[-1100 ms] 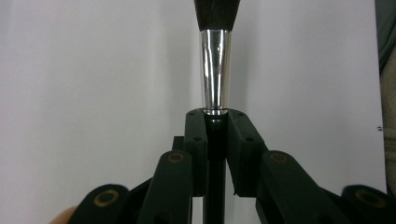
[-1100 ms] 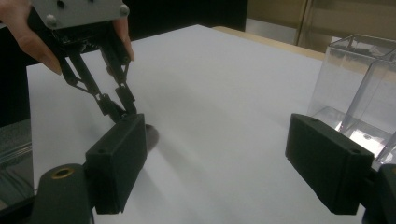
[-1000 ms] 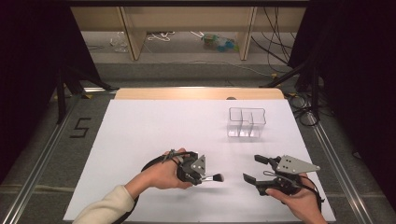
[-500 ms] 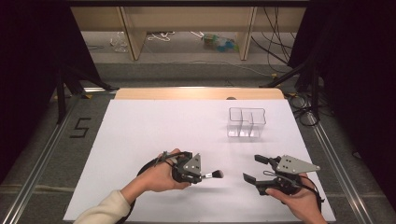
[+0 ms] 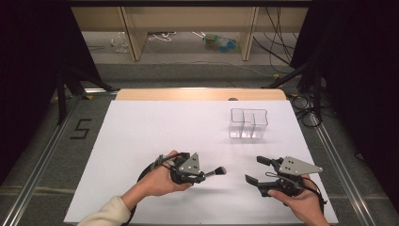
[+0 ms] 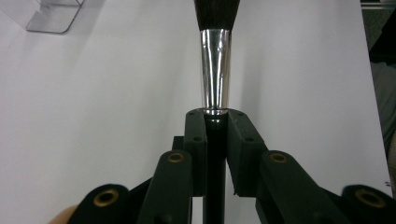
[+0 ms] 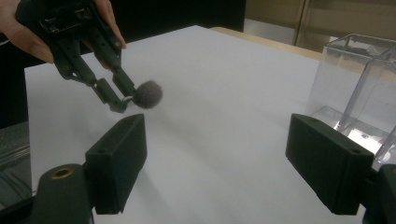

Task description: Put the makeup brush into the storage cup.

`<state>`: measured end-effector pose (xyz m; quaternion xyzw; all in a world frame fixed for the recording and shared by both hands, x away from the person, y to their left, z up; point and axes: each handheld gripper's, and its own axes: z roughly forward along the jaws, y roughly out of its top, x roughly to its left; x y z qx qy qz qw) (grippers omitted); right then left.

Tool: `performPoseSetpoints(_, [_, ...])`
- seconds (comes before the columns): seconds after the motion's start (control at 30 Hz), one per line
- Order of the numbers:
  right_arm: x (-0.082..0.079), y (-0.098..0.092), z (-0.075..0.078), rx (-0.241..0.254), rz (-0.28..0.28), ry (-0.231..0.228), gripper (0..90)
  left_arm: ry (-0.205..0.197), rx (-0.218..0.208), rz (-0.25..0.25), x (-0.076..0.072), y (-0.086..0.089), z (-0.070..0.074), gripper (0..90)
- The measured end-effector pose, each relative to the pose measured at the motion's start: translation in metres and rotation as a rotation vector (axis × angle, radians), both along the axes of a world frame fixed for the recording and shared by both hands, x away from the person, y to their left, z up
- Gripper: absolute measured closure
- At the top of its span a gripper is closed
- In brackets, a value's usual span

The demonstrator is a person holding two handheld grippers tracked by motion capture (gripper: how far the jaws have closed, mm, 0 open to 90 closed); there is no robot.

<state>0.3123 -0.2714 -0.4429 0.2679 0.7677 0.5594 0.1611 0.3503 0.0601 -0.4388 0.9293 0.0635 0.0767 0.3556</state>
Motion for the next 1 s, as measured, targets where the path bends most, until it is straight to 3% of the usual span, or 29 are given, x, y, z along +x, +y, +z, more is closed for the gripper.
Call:
performPoseSetpoints(0.2, [0.0000,0.0000,0.0001,0.003,0.003,-0.001,21.6,-0.010,-0.055,0.030,-0.0009,0.0001,-0.0008,79.4])
performPoseSetpoints(0.57, [0.0000,0.0002,0.0001,0.003,0.000,0.002,21.6,-0.012,-0.094,0.058,-0.0034,-0.0029,-0.0043,79.4])
performPoseSetpoints(0.73, [0.0002,0.0002,-0.0001,0.007,0.002,-0.001,21.6,-0.012,-0.133,0.081,-0.0043,-0.0042,-0.0050,79.4])
performPoseSetpoints(1.0, [0.0002,0.0002,-0.0001,0.008,0.000,0.004,21.6,0.010,-0.188,0.107,-0.0044,-0.0045,-0.0054,79.4])
